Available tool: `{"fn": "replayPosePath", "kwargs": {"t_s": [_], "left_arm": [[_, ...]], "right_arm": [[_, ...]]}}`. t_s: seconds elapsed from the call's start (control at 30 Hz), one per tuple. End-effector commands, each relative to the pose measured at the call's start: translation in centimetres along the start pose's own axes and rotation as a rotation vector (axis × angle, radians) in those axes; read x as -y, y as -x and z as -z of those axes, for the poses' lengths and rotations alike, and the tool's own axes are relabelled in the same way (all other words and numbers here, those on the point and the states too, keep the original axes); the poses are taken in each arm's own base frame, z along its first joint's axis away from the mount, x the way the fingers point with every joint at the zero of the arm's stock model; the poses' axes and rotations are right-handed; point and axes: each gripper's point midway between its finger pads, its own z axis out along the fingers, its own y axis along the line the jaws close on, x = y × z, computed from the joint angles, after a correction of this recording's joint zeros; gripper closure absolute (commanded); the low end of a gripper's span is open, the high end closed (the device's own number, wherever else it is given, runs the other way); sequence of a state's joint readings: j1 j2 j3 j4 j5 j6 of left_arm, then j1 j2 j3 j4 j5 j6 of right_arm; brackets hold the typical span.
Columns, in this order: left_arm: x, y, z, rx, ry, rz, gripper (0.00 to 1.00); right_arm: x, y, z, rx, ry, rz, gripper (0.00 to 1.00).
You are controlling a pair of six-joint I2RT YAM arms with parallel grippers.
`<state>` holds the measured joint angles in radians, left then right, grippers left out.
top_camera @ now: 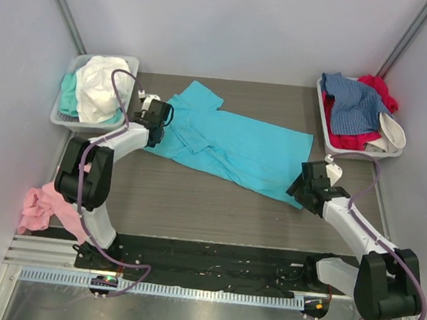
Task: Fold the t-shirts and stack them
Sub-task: Fold the tshirt
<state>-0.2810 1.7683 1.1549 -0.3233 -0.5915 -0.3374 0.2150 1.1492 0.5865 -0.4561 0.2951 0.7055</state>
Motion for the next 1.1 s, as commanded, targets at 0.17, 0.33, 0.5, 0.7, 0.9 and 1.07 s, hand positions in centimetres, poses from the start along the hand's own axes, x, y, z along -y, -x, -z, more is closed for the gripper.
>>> {"fn": "replayPosePath", "kwargs": {"t_s": [0.17,0.33,0.5,0.7,0.9,1.07], "left_arm": [[0.5,0.9,-0.5,0.021,-0.001,0.019,0.65],[0.7,0.5,-0.9,0.005,0.0,0.004,0.69],[0.8,0.8,-1.4,0.007,0.012,-0.013,0.69],[0.6,1.1,-1.7,0.0,0.006,-0.005,0.52],[0.7,0.6,-2.0,-0.03,-0.037,0.01,0.44],[1.0,-0.3,-2.6,-0.083,-0.047,-0.019,0.64]], "right_arm": [[0.9,0.0,0.5,0.029,-0.025,-0.027,0.34],[1.0,-0.1,0.3,0.027,-0.034,-0.026,0.34],[1.0,-0.3,0.0,0.023,-0.035,-0.023,0.34],[1.0,-0.4,-0.1,0.018,-0.037,-0.019,0.34],[0.8,-0.3,-0.4,0.014,-0.035,-0.013,0.34],[0.7,-0.3,-0.4,0.012,-0.032,-0.009,0.35]]}}
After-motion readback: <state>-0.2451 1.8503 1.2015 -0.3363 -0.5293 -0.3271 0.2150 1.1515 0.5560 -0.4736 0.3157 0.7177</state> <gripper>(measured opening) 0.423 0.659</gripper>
